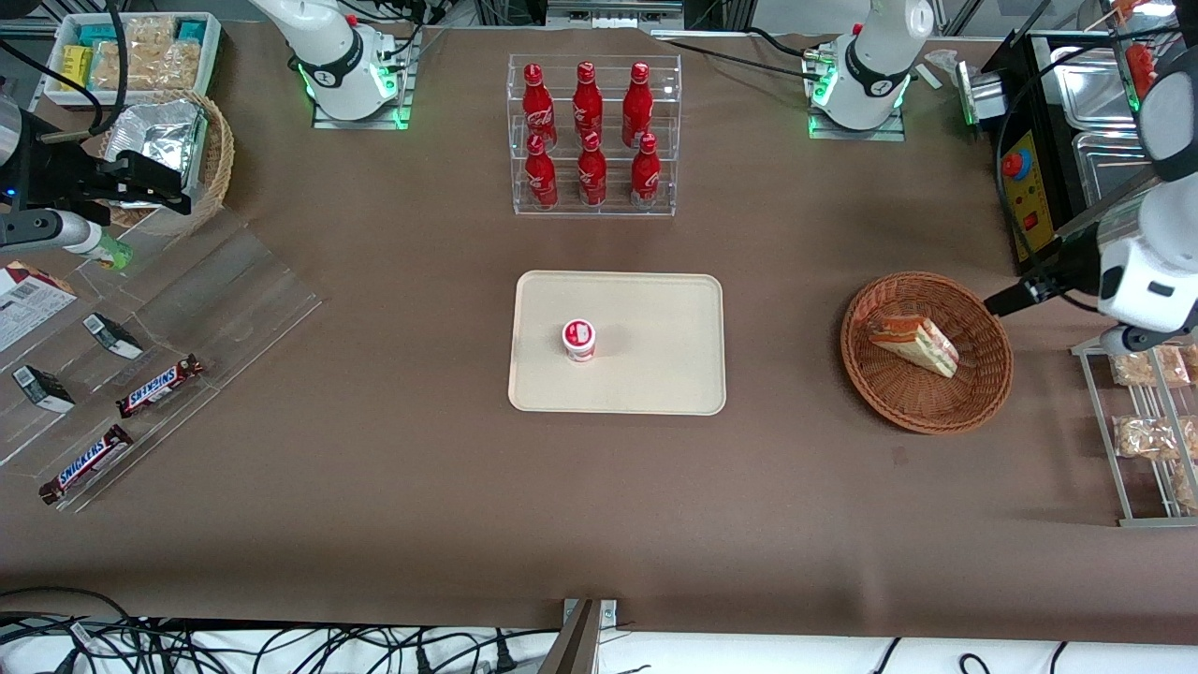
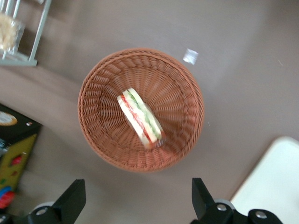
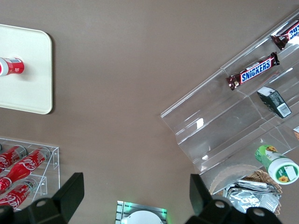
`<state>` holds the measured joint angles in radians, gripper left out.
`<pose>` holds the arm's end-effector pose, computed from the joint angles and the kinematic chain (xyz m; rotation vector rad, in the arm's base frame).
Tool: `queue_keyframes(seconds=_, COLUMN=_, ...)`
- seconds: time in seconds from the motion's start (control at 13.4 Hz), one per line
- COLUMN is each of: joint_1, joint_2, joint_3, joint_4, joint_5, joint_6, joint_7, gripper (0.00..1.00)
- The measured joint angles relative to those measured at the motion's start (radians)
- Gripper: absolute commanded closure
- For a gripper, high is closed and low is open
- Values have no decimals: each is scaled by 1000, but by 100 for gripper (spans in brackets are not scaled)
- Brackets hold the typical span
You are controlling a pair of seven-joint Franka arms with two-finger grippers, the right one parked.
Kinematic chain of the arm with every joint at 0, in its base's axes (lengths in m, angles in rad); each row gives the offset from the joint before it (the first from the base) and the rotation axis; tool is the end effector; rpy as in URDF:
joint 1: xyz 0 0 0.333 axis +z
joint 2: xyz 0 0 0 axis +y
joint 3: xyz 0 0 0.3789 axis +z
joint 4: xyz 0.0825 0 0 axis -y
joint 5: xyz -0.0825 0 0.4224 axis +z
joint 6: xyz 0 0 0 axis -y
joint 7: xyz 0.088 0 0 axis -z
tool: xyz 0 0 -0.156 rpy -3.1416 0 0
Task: Place sandwich from basket to tray
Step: 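Move the left gripper over the sandwich in the wicker basket, then lower the open left gripper and close it on the wrapped sandwich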
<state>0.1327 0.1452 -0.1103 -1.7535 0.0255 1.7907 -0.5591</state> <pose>0.6332 0.0206 0.4740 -2.9738 -0.8792 0.1567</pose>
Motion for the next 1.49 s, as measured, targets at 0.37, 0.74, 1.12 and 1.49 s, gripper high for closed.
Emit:
queue_keyframes(seconds=0.37, joint_1=-1, joint_2=9, joint_3=-8, joint_4=-203, joint_5=51, joint_6=255, joint_7=-329, gripper=0)
queue_keyframes(seconds=0.74, joint_1=-4, joint_2=64, joint_3=-10, joint_4=-370, joint_5=148, joint_6=513, joint_7=-579, gripper=0)
queue_keyframes(seconds=1.12, joint_1=-8, joint_2=142, joint_3=-13, joint_4=-461, joint_5=238, joint_6=699, joint_7=-688, gripper=0)
queue_keyframes(seconds=1.49, joint_1=-8, joint_2=161, joint_3=-13, joint_4=-482, joint_5=239, joint_6=722, joint_7=-692, gripper=100)
